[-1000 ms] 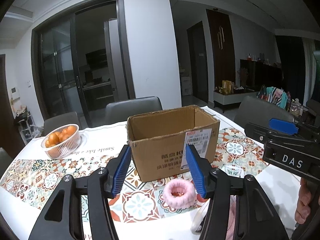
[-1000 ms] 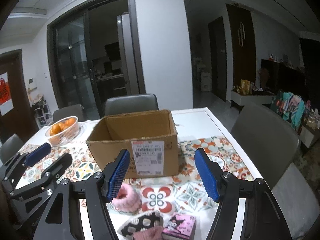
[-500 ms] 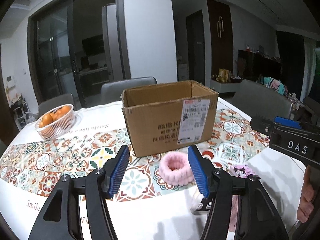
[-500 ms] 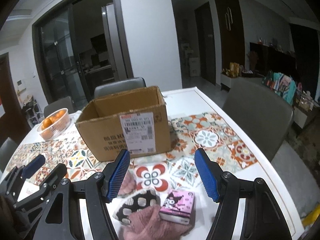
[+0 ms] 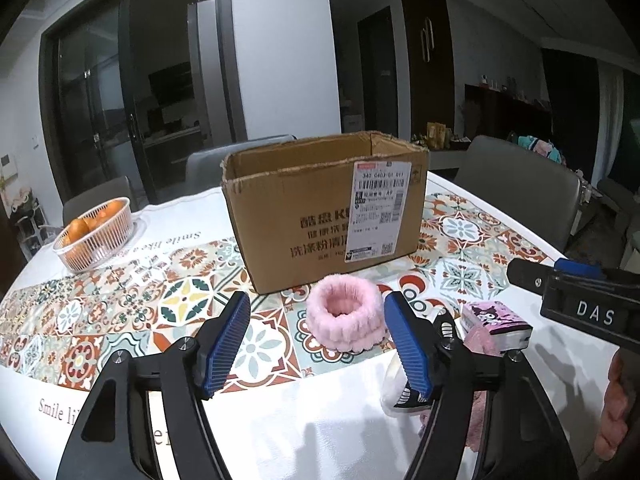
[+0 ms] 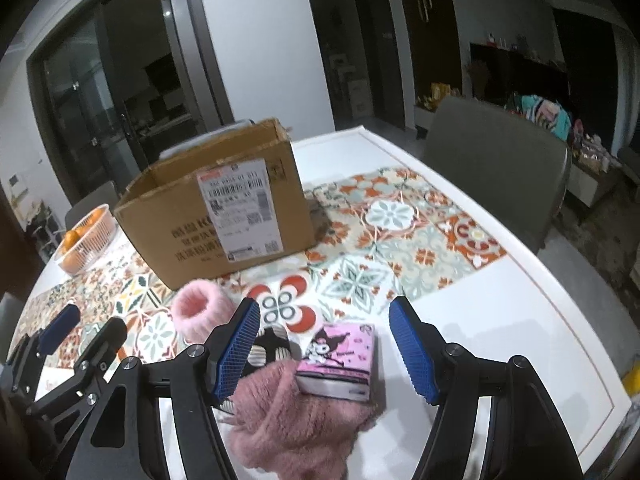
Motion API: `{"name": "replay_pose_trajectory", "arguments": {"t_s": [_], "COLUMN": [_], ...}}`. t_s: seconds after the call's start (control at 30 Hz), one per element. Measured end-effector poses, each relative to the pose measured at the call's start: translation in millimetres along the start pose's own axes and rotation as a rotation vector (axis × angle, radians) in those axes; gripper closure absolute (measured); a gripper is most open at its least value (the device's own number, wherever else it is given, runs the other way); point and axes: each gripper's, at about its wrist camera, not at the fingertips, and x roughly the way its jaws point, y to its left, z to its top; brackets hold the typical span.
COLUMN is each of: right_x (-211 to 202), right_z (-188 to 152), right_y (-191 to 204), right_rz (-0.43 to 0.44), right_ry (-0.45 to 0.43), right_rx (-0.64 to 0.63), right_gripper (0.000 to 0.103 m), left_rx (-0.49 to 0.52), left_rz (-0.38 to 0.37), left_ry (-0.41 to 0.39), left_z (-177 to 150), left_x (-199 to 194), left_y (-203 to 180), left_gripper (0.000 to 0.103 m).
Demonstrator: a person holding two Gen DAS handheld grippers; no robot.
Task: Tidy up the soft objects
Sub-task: 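Move both grippers back from the box toward the remaining soft items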
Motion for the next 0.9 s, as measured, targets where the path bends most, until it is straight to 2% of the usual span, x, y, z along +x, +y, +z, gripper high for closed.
{"name": "replay_pose_trajectory", "arguments": {"t_s": [0.27,0.5,0.9], "right_x": [29,50,73], "right_z": [-5,-7,-11], "right_y": [-1,-3,-6], "right_rz": [-0.023,-0.037,-0.056], "right_ry": [0.101,0.180,0.271], "right_rx": [0.015,0.021,0.028], "right_gripper": [0.035,0.035,0.035], "left_rx": [0.006,0.012,-0.015], "left_rz": [-0.023,-0.075,-0.141], "left_ry": [0.044,0.084,0.177], "left_z": [-5,-5,-14], "left_x": [26,48,85], "left_y": [1,-2,-6], "left_gripper": [0.031,0.028,0.027]}}
